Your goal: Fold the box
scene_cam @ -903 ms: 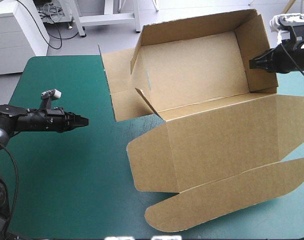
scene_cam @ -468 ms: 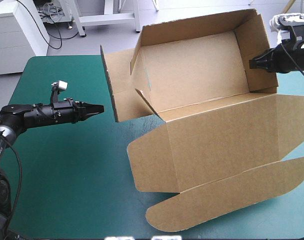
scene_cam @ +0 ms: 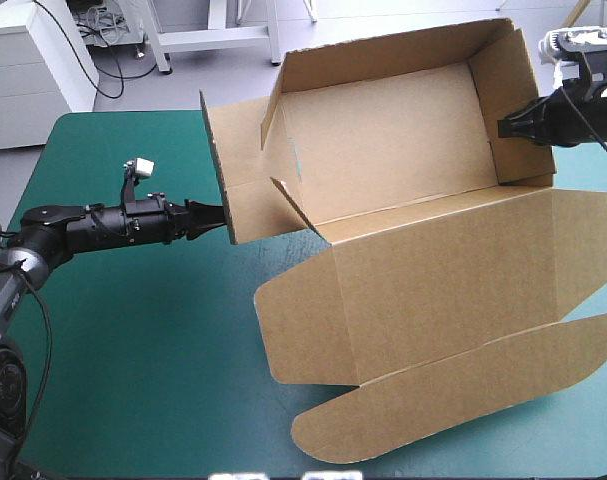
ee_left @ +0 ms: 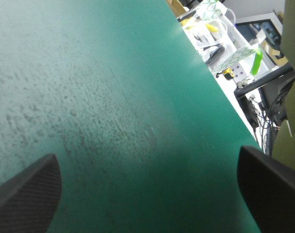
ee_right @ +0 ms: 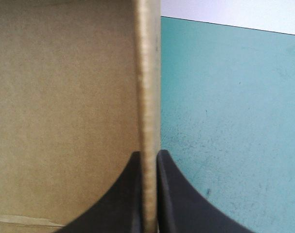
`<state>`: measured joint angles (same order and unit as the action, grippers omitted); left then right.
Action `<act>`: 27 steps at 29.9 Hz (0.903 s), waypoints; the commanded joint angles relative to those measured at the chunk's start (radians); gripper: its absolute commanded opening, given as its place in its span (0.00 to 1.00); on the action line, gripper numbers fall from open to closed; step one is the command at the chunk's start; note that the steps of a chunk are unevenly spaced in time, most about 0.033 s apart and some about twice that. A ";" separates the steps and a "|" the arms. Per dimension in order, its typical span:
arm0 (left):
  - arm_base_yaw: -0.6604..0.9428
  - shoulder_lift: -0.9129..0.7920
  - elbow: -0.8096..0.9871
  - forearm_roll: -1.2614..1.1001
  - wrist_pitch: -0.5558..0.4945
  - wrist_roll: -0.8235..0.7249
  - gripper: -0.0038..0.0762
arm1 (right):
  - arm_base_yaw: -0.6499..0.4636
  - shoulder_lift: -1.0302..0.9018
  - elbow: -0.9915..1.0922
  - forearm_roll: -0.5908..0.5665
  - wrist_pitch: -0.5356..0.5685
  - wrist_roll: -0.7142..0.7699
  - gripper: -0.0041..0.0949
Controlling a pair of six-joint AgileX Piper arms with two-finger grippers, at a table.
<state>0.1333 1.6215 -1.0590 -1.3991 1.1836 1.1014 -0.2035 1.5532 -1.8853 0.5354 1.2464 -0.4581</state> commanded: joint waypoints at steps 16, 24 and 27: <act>-0.020 -0.213 -0.033 -0.219 0.119 0.006 0.95 | 0.158 -0.003 -0.030 -0.092 -0.144 0.072 0.02; -0.020 -0.259 -0.041 -0.241 0.119 -0.004 0.95 | 0.310 0.008 -0.030 -0.268 -0.257 0.177 0.02; -0.022 -0.265 -0.041 -0.263 0.119 -0.004 0.95 | 0.357 0.008 -0.030 -0.289 -0.289 0.192 0.02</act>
<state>0.1191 1.3954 -1.0667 -1.5562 1.1910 1.1013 0.1192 1.6015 -1.8853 0.2361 1.0545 -0.2935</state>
